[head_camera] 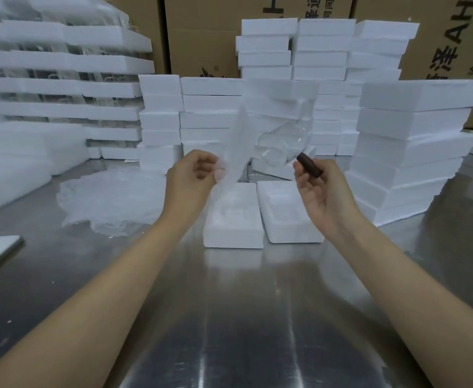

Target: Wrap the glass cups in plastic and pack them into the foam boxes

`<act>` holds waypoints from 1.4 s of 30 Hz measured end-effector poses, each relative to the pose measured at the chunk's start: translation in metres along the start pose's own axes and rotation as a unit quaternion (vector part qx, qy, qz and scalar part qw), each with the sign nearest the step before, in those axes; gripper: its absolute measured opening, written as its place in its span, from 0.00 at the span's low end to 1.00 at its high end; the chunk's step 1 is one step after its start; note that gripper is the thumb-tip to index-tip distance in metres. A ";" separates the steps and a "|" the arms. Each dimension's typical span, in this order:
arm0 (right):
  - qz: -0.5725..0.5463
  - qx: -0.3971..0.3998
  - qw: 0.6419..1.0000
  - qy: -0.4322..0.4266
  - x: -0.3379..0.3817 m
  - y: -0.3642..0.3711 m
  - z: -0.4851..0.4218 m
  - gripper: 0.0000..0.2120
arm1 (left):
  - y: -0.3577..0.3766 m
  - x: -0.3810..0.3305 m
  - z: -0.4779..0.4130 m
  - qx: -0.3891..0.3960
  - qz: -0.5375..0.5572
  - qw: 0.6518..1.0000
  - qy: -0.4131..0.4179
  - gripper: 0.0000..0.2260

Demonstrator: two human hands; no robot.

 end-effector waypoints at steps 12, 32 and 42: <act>-0.091 0.079 0.984 0.133 0.007 0.007 0.009 0.10 | -0.003 0.000 -0.012 0.056 0.406 0.876 -0.255 0.11; 0.165 0.007 0.982 0.096 0.006 -0.001 0.004 0.19 | -0.005 0.017 -0.008 0.096 -0.097 0.949 -0.284 0.30; 0.196 0.031 0.974 0.108 0.005 -0.001 0.004 0.18 | -0.006 0.001 0.002 0.270 -0.374 0.887 -0.029 0.12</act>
Point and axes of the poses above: each hand's wrist, its own z-axis away from the middle knuckle, its own y-axis out of the palm, x = y × z, the point moved 1 cm from there along -z, towards the middle knuckle
